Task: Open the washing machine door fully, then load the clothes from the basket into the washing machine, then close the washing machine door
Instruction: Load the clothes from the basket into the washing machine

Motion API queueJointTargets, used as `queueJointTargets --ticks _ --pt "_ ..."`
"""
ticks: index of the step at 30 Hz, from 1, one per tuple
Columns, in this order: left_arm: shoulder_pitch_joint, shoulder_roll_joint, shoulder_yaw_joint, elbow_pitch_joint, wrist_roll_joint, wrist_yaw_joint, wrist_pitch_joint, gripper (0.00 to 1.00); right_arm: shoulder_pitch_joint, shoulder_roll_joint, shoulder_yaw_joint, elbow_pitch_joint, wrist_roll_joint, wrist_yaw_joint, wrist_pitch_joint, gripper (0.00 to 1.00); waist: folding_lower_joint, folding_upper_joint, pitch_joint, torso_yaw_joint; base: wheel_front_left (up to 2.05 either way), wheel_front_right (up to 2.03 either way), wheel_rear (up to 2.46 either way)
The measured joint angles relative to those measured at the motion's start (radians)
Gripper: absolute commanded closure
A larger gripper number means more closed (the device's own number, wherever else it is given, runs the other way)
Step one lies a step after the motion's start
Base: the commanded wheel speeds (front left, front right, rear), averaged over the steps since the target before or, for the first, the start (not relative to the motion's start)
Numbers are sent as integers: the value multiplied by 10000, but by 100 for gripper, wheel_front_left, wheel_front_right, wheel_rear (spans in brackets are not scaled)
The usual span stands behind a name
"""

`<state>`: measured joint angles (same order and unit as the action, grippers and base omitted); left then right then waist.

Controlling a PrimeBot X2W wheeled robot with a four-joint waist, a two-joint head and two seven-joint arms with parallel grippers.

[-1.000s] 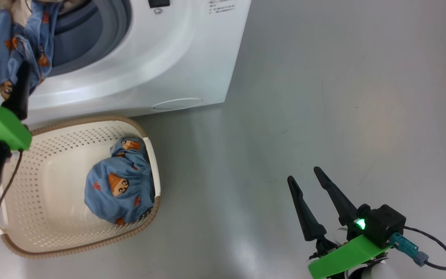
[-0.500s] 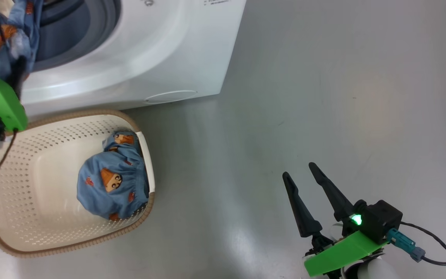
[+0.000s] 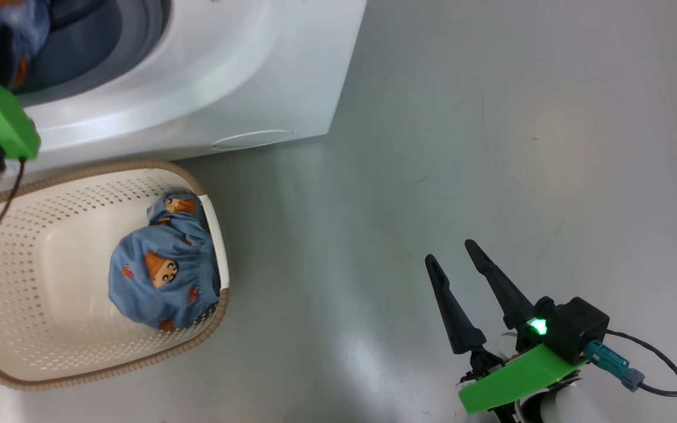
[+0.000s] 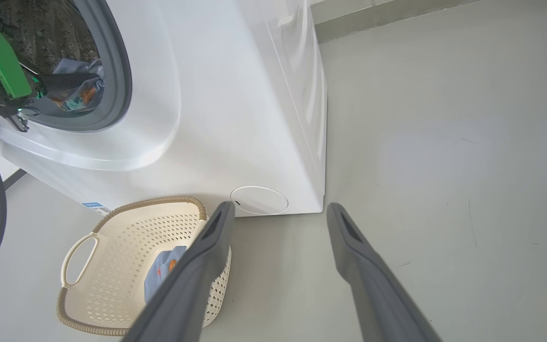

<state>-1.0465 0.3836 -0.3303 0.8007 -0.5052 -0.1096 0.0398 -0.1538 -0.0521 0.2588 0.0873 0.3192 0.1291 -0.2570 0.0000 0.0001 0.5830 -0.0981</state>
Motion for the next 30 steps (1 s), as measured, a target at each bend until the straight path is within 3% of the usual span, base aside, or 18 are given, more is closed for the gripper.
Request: queueJointTargets --ticks 10,30 --pt "-896 516 -119 -280 90 -128 -1496 100 -2 0 94 -128 4 0 0 0 0 0 380 -196 0 0 0" --pt "-2535 1812 -541 -1383 -21 -196 -2729 100 1 4 410 -479 94 0 0 0 0 0 1635 -780 0 0 0"
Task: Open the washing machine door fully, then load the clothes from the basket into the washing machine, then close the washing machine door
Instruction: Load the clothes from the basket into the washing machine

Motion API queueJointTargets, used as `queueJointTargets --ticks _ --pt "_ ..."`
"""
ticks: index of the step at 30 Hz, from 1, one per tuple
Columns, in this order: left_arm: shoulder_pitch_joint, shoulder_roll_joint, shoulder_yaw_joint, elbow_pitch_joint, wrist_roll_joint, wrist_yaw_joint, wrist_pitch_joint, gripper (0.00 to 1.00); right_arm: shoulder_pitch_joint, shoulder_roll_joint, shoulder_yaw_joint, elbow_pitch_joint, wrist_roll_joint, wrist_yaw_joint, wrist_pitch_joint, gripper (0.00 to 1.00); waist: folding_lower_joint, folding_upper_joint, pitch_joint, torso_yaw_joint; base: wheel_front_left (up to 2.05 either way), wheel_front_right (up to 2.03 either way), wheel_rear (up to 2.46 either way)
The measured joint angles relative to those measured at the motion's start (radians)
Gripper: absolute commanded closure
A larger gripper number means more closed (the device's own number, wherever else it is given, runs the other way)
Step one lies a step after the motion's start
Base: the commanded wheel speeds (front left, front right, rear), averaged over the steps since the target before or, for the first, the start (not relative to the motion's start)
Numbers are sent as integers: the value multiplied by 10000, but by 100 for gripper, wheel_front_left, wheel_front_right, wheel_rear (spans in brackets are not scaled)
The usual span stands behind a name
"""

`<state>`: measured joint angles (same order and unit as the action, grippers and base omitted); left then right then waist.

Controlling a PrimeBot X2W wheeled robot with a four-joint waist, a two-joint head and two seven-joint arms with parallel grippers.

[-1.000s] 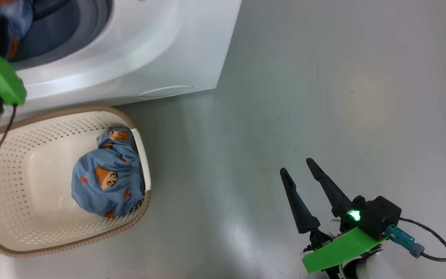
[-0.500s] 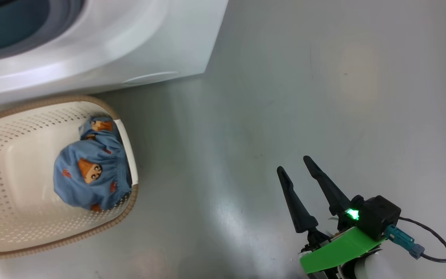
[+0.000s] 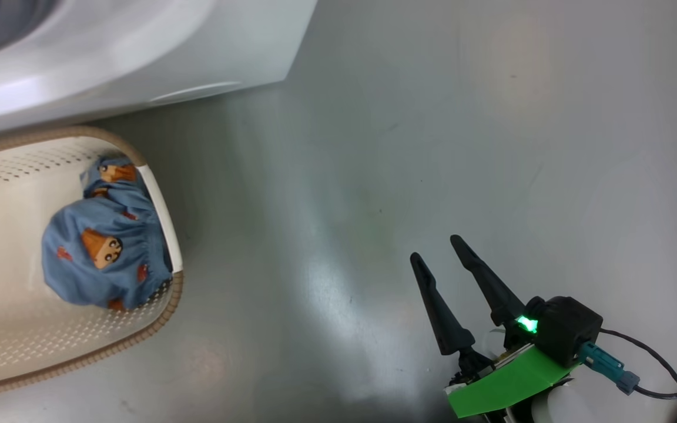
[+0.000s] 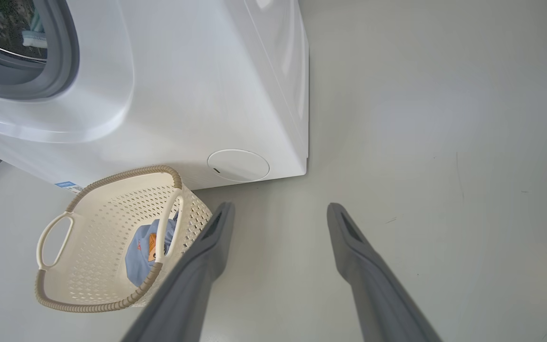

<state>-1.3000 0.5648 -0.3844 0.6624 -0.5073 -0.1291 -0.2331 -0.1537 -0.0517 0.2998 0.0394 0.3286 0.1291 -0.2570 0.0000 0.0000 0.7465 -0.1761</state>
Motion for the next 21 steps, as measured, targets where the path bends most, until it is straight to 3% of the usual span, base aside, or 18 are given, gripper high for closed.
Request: queueJointTargets --ticks 13,21 --pt "-352 867 -372 -1001 -274 0 -236 100 0 4 253 -205 6 0 0 0 1 0 568 -432 0 0 0" --pt "-391 1331 -1344 -853 -1099 0 -201 100 4 10 382 -219 270 0 0 0 1 0 806 -638 0 0 0"
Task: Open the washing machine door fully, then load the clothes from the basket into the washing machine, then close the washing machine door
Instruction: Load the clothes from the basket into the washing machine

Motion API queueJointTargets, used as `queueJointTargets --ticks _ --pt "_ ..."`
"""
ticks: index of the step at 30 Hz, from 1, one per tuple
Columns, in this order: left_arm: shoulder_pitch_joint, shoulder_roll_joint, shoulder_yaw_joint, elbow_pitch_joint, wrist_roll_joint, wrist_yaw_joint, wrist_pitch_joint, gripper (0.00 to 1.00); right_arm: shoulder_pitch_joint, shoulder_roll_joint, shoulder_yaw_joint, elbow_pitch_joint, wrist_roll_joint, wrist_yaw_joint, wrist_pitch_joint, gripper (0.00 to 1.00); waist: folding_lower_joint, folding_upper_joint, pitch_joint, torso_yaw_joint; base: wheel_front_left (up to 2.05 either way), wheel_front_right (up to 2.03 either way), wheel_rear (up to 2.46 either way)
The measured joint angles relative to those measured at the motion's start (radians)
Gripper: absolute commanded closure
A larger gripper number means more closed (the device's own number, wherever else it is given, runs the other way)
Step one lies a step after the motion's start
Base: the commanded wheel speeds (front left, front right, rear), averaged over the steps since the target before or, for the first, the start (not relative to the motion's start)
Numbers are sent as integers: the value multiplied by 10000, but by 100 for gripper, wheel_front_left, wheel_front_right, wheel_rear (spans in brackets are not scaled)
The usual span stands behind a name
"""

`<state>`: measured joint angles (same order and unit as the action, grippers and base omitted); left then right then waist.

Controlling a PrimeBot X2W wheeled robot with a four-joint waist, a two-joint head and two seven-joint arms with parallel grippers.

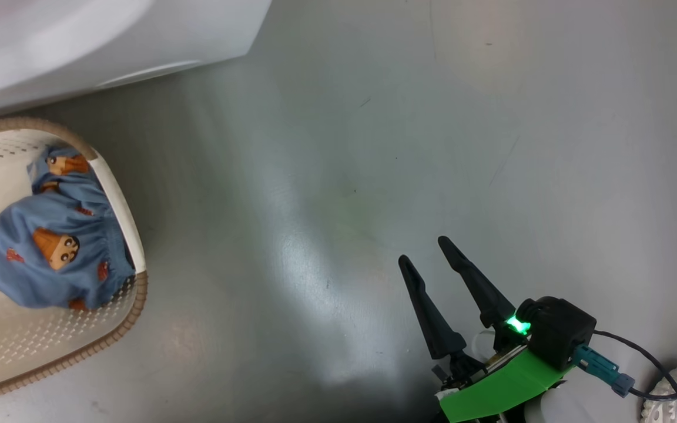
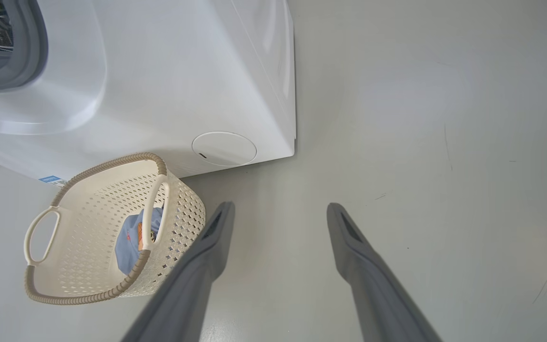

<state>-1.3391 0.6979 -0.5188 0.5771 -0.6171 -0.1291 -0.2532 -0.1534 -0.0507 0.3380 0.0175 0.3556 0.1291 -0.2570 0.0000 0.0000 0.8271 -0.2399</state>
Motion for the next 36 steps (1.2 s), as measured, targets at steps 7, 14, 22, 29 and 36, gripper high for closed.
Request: queueJointTargets --ticks 7,14,22,29,36 --pt "-192 194 -604 426 -807 0 303 57 -2 2 38 35 42 0 0 0 0 0 -15 40 0 0 0" --pt "-405 222 -748 886 -909 -2 224 0 -7 2 -59 65 42 0 0 0 0 0 -64 169 0 0 0" --pt "-372 -309 -815 1375 -989 13 84 0 -122 0 -324 199 38 0 0 0 0 0 -413 474 0 0 0" --pt "-103 -696 -775 1392 -995 104 -17 0 -166 -4 -552 341 -17 0 0 0 0 0 -780 849 0 0 0" --pt "641 -1152 -504 1145 -1053 176 -21 0 -352 -10 -759 477 -33 0 0 0 0 0 -1096 1241 0 0 0"
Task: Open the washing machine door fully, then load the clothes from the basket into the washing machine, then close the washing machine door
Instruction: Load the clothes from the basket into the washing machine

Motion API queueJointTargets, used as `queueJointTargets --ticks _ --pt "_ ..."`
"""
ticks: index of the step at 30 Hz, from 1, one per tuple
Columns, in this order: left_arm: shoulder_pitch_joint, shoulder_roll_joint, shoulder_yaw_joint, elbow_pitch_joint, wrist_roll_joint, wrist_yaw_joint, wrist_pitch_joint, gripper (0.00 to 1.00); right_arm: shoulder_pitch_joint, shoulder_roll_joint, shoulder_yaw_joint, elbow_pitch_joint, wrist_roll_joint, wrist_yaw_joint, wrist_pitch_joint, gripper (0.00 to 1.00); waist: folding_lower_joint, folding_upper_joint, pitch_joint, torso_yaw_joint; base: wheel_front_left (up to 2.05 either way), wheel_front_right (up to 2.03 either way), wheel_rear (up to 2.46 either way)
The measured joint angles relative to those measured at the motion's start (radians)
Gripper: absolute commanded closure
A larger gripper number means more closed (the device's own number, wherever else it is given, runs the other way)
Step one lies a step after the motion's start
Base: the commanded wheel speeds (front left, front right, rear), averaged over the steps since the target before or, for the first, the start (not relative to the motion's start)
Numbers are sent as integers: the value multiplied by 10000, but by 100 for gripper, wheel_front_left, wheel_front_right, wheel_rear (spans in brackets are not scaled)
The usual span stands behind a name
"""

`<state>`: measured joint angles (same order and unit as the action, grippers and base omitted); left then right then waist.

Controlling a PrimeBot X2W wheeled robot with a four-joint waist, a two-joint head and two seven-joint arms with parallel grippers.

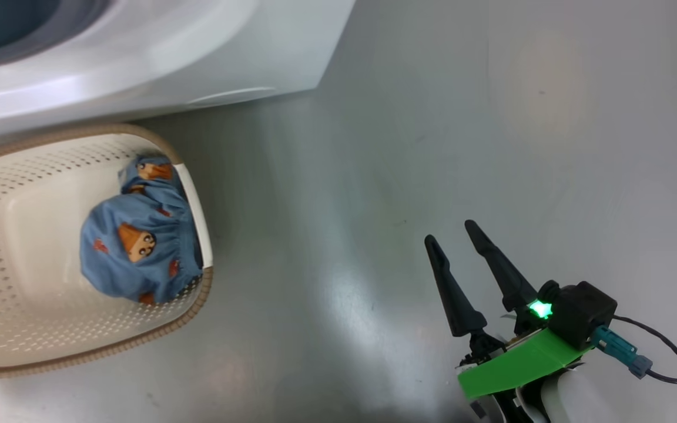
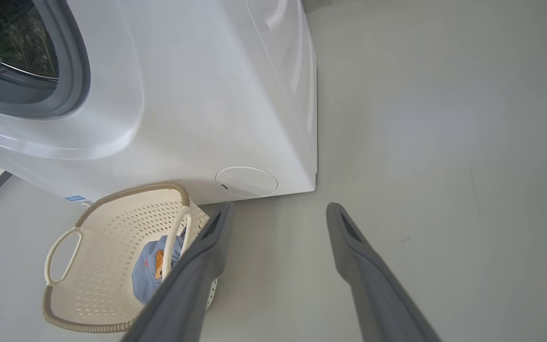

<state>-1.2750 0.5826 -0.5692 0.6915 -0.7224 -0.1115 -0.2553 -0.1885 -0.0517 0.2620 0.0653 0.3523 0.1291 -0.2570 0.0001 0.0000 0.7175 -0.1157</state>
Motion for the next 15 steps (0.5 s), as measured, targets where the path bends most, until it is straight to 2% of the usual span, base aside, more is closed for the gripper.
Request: queueJointTargets --ticks 15 --pt "2392 -836 984 -1306 328 205 -2 0 10 -8 -301 537 -4 0 0 0 0 0 -1400 545 0 0 0"
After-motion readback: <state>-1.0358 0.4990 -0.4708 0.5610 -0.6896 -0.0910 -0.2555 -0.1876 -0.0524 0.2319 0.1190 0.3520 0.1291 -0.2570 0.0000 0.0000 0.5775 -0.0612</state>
